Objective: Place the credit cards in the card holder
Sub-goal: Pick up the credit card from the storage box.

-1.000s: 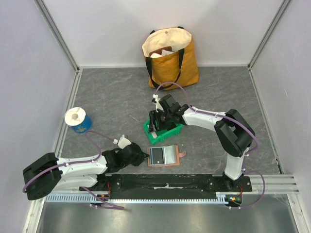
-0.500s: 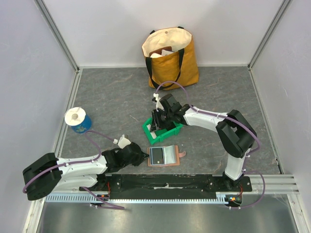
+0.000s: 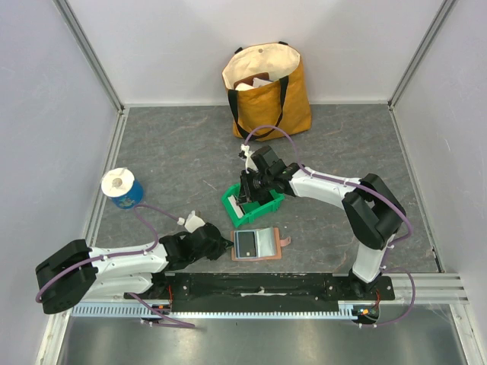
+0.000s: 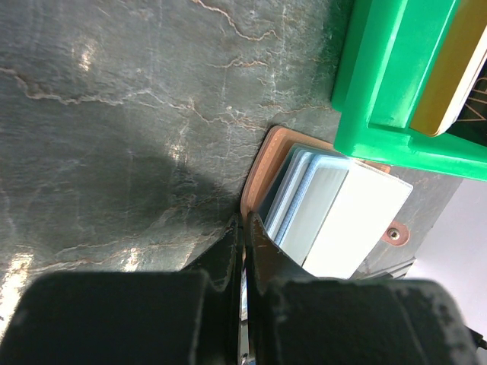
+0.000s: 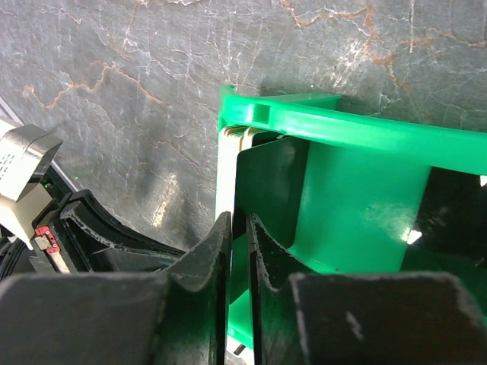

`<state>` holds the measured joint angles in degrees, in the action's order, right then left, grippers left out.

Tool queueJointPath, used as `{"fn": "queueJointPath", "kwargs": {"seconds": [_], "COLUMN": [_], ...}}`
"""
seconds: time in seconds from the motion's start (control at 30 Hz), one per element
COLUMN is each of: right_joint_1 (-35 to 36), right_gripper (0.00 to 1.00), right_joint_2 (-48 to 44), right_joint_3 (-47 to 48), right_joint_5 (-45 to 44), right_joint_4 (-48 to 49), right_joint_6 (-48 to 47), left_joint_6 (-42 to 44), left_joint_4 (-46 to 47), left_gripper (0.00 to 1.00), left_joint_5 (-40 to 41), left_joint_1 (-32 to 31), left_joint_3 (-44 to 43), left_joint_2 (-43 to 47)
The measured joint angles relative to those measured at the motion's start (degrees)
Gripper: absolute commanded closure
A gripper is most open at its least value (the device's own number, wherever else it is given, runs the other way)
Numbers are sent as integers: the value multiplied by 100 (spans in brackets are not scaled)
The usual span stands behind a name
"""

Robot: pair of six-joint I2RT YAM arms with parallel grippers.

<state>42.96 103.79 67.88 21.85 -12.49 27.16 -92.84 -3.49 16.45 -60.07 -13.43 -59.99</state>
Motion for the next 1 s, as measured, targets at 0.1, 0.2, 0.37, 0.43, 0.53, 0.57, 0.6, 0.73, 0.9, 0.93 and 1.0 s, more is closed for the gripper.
{"fn": "queueJointPath", "kwargs": {"seconds": [0.1,0.2,0.37,0.43,0.53,0.57,0.6,0.73,0.9,0.93,1.0], "right_joint_1": [0,0,0,0,7,9,26,79,177,190,214], "right_gripper": [87,88,90,90,90,90,90,90,97,100,100], "right_joint_2": [-24,-87,-109,-109,-87,-72,-52,118,264,269,269], "right_joint_3": [-4,-48,-61,-61,-61,-61,-61,-57,-55,-52,-35], "right_joint_5": [-96,-271,-503,-544,-625,-649,-671,-758,-903,-949,-1036], "right_joint_4": [-4,-31,-111,-144,-173,-179,-179,-181,-260,-267,-271], "right_joint_6": [-22,-52,-127,-131,-133,-136,-140,-157,-173,-173,-175], "left_joint_6": [0,4,35,37,37,39,39,39,39,39,39], "left_joint_4": [2,11,26,37,44,44,46,59,96,98,105], "left_gripper": [98,98,98,98,98,98,98,98,98,98,98], "left_joint_5": [0,-2,-2,-2,0,-2,-2,0,-2,-2,-2], "left_joint_1": [0,0,0,0,0,0,0,0,0,0,0], "left_joint_3": [2,7,13,17,22,22,24,33,68,72,79], "left_joint_2": [0,4,4,4,9,9,11,15,44,52,76]}}
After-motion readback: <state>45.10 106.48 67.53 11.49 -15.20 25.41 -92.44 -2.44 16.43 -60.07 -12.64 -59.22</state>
